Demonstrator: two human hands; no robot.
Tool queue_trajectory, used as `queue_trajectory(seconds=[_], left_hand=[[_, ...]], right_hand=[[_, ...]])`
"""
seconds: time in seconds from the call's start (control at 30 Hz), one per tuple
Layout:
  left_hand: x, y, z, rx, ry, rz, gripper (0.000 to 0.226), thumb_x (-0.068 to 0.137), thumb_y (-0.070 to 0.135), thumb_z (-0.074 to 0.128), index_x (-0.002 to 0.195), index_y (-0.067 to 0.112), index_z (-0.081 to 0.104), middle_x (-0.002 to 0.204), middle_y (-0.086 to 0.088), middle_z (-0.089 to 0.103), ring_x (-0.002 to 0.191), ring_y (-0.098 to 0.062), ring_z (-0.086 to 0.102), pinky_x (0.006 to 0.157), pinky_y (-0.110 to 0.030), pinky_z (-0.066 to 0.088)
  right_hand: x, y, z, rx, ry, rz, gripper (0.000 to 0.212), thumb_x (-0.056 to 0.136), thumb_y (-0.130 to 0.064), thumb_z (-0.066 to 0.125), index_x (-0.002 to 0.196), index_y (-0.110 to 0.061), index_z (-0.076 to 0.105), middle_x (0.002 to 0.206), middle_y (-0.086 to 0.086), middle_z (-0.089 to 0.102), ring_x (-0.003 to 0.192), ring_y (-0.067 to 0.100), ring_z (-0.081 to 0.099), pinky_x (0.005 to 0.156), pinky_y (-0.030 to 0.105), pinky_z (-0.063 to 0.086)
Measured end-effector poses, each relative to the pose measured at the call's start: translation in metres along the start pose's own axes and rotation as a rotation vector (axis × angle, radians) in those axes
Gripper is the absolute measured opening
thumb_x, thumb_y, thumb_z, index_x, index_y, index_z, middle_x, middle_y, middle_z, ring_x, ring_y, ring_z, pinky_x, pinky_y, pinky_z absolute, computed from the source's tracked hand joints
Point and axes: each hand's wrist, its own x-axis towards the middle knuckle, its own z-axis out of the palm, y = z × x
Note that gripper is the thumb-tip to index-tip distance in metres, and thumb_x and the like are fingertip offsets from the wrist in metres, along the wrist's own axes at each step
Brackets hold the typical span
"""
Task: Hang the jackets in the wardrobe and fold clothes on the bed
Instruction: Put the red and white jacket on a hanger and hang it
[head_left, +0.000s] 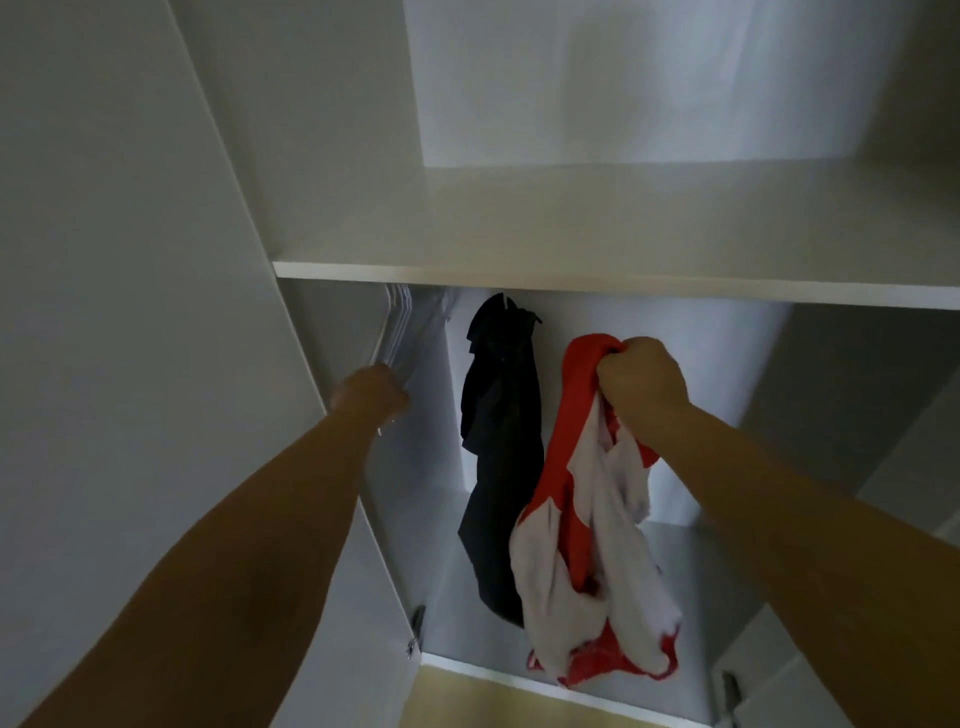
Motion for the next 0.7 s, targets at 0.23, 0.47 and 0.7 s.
queue_trajectory(seconds=[0.23, 0.47, 0.7], left_hand=[[0.101, 0.005, 0.037, 0.302, 0.048, -0.026, 0.030, 0.091, 0.016, 0.055, 0.120, 0.011, 0.061, 0.121, -0.011, 0.064, 0.110, -0.032, 0.062, 0.077, -0.037, 0.049], [0.129, 0.012, 0.051, 0.298, -0.013, 0.002, 0.029, 0.096, 0.013, 0.050, 0.120, 0.007, 0.063, 0.127, -0.014, 0.060, 0.116, -0.034, 0.058, 0.090, -0.047, 0.048], [0.068, 0.021, 0.050, -0.276, 0.233, 0.063, 0.041, 0.105, 0.028, 0.029, 0.109, 0.003, 0.062, 0.106, -0.019, 0.067, 0.096, -0.035, 0.063, 0.081, -0.038, 0.046]], right_hand=[[0.051, 0.007, 0.041, -0.201, 0.018, -0.052, 0.032, 0.085, -0.003, 0.047, 0.056, -0.012, 0.034, 0.057, 0.002, 0.040, 0.052, 0.015, 0.037, 0.049, 0.027, 0.027], [0.068, 0.015, 0.045, -0.202, 0.002, 0.087, 0.027, 0.083, -0.007, 0.049, 0.058, -0.010, 0.038, 0.056, 0.003, 0.042, 0.050, 0.016, 0.040, 0.048, 0.026, 0.029], [0.059, 0.026, 0.023, 0.094, -0.017, 0.374, 0.022, 0.094, -0.009, 0.052, 0.107, 0.007, 0.060, 0.102, 0.020, 0.062, 0.102, 0.037, 0.059, 0.090, 0.041, 0.048]])
